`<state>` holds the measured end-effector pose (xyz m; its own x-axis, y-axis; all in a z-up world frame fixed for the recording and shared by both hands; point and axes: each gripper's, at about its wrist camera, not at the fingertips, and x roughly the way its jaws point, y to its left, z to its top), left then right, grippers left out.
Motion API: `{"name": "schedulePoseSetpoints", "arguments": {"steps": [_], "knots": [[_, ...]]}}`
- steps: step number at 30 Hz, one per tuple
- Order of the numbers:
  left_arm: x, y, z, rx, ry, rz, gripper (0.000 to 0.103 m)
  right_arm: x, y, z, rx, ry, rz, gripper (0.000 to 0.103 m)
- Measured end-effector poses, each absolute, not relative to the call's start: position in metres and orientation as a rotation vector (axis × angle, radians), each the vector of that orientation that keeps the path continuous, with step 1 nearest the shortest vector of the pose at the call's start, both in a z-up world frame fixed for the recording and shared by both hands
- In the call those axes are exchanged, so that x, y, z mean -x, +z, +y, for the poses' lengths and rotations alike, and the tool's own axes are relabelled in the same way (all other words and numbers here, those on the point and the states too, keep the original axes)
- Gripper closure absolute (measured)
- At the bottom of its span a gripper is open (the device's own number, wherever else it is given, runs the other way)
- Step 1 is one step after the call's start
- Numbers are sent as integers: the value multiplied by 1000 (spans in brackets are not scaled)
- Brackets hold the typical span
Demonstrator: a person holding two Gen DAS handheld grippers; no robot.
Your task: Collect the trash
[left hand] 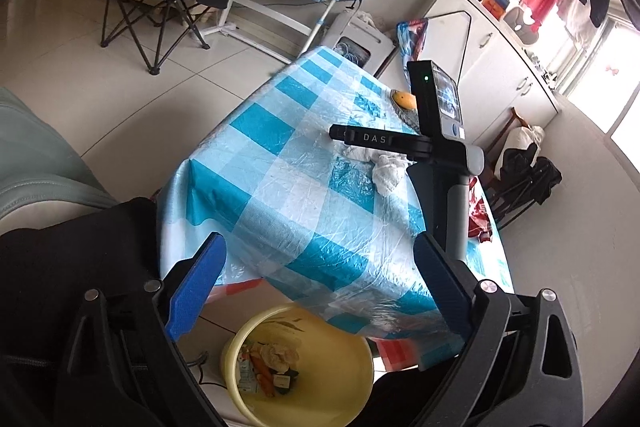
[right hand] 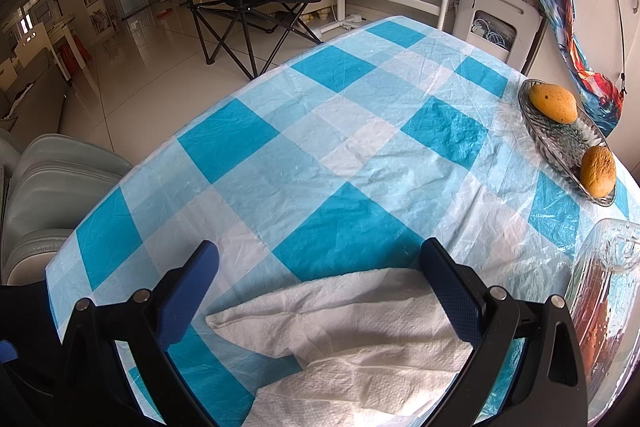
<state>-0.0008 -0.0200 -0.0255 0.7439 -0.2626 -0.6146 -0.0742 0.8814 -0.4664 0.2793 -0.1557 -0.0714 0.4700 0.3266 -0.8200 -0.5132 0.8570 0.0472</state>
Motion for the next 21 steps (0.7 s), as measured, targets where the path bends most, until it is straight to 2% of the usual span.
{"name": "schedulePoseSetpoints", "arguments": {"steps": [3,8,12,14,16,21], "knots": [[6,-17,-37,422,-63,719,11,-279,-71,-156,217,519,951,7],[14,15,-99,108,-77,685,7,-279,-71,-156,217,519,951,7],[18,61,-148,157,118,512,7,-279,-72,-156,217,520,951,7],[11,86,-187,50,63,434,7,-279,-71,-156,217,520,951,7],[-5,104,-218,-43,62,423,7,-280,-72,-156,218,520,951,7],[-39,114,-254,-8,24,382,7,-279,-71,-156,217,520,951,7]]}}
